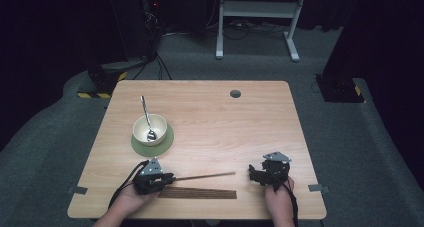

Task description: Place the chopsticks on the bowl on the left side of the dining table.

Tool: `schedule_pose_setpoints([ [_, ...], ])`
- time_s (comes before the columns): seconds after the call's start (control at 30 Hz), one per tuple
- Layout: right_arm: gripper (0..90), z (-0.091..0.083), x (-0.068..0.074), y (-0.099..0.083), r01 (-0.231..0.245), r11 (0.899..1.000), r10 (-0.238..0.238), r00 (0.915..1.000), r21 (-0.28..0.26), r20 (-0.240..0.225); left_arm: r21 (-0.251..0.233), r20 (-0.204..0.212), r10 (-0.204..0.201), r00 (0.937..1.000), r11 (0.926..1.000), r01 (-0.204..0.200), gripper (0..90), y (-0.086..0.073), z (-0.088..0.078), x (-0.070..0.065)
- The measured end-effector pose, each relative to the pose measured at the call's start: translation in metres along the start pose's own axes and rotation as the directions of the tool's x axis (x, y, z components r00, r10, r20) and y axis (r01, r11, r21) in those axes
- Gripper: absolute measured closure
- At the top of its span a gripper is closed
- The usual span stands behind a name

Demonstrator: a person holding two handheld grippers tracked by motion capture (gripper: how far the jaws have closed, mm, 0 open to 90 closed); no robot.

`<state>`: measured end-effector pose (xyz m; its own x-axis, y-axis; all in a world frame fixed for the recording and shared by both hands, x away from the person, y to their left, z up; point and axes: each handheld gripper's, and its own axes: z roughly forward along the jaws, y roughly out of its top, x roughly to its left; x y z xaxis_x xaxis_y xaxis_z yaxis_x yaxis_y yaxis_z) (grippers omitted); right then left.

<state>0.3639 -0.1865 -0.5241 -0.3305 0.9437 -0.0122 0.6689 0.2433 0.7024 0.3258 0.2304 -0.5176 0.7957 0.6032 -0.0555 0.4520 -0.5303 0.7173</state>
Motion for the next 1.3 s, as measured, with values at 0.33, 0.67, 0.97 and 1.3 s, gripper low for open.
schedule_pose_setpoints([
  [0.33, 8.9, 0.0, 0.0, 0.0, 0.002, 1.0, -0.002, 1.0, 0.0, -0.002, -0.012, -0.049, -0.05, 0.9976, 0.9987, 0.049, 78.7, -0.008, -0.007, 0.011],
  [0.67, 8.8, 0.0, 0.0, 0.0, 0.012, 1.0, -0.012, 0.9999, 0.0, -0.009, -0.035, -0.108, -0.025, 0.9938, 0.9991, 0.021, 68.3, -0.006, -0.001, 0.004],
  [0.97, 8.8, 0.0, 0.0, 0.0, 0.012, 1.0, -0.012, 0.9999, 0.0, -0.009, -0.042, -0.102, -0.025, 0.9945, 0.9989, 0.021, 83.9, -0.005, 0.0, 0.006],
  [1.3, 8.9, 0.0, 0.0, 0.0, 0.012, 1.0, -0.012, 0.9999, 0.0, -0.01, -0.047, -0.086, -0.046, 0.9952, 0.998, 0.042, 84.3, -0.005, -0.002, 0.013],
])
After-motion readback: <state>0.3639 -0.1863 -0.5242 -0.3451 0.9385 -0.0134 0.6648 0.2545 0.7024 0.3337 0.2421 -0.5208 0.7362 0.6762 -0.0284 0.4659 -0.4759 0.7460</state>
